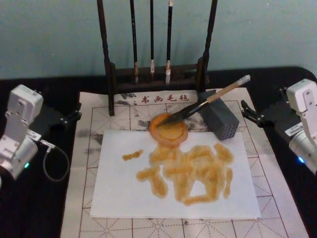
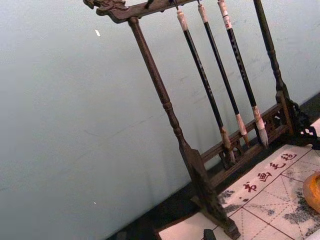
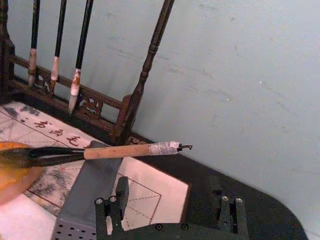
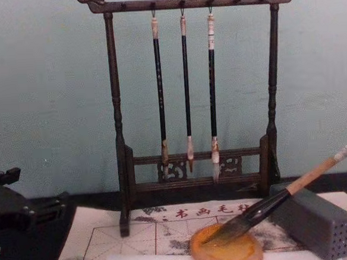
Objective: Pick up the brush from the inkstone, write on the paper, then place the brush back to its original position.
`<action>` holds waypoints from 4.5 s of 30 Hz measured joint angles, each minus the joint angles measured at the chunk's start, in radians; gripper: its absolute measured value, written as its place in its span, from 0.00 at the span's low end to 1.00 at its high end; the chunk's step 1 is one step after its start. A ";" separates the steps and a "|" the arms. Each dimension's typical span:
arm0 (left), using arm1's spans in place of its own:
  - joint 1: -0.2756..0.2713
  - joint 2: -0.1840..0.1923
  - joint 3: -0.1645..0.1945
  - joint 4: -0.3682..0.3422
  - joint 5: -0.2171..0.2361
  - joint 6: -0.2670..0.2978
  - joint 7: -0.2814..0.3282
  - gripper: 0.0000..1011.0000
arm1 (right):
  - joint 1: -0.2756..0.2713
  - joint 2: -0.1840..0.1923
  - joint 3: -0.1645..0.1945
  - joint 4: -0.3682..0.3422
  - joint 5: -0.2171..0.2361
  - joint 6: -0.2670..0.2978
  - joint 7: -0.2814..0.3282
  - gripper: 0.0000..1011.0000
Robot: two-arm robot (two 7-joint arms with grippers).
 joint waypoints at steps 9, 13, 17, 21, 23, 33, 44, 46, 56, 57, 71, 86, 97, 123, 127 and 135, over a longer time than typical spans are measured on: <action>0.000 0.000 0.000 0.000 0.000 0.000 0.000 0.99 | -0.024 -0.043 0.074 -0.004 0.180 0.038 0.123 0.99; 0.000 0.000 0.000 0.000 0.000 0.000 0.000 0.99 | -0.032 -0.074 0.113 -0.005 0.283 0.074 0.179 0.99; 0.000 0.000 0.000 0.000 0.000 0.000 0.000 0.99 | -0.034 -0.105 0.146 -0.004 0.367 0.114 0.222 0.99; 0.000 0.000 0.000 0.000 0.000 0.000 0.000 0.99 | -0.032 -0.138 0.176 0.005 0.446 0.167 0.255 0.99; 0.000 0.000 0.000 0.000 0.000 0.000 0.000 0.99 | -0.028 -0.158 0.192 0.012 0.488 0.201 0.271 0.99; 0.000 0.000 0.000 0.000 0.000 0.000 0.000 0.99 | 0.001 -0.236 0.245 0.050 0.682 0.335 0.269 0.99; 0.000 0.000 0.000 0.000 0.000 0.000 0.000 0.99 | 0.044 -0.303 0.264 0.096 0.799 0.379 0.193 0.99; 0.000 0.000 0.000 0.000 0.000 0.000 0.000 0.99 | 0.050 -0.309 0.263 0.104 0.808 0.379 0.185 0.99; 0.000 0.000 0.000 0.000 0.000 0.000 0.000 0.99 | 0.094 -0.333 0.247 0.159 0.848 0.376 0.166 0.99; 0.000 0.000 0.000 0.000 0.000 0.000 0.000 0.99 | 0.102 -0.335 0.243 0.170 0.851 0.374 0.166 0.99; 0.000 0.000 0.000 0.000 0.000 0.000 0.000 0.99 | 0.153 -0.343 0.208 0.234 0.878 0.351 0.171 0.99; 0.000 0.000 0.000 0.000 0.000 0.000 0.000 0.99 | 0.180 -0.348 0.180 0.268 0.910 0.317 0.157 0.99; 0.000 0.000 0.000 0.000 0.000 0.000 0.000 0.99 | 0.181 -0.343 0.174 0.267 0.911 0.312 0.154 0.99; 0.000 0.000 0.000 0.000 0.000 0.000 0.000 0.99 | 0.180 -0.344 0.177 0.266 0.911 0.314 0.155 0.41; 0.000 0.000 0.000 0.000 0.000 0.000 0.000 0.99 | 0.180 -0.344 0.177 0.266 0.911 0.314 0.155 0.28; 0.000 0.000 0.000 0.000 0.000 0.000 0.000 0.99 | 0.180 -0.344 0.177 0.266 0.911 0.315 0.156 0.19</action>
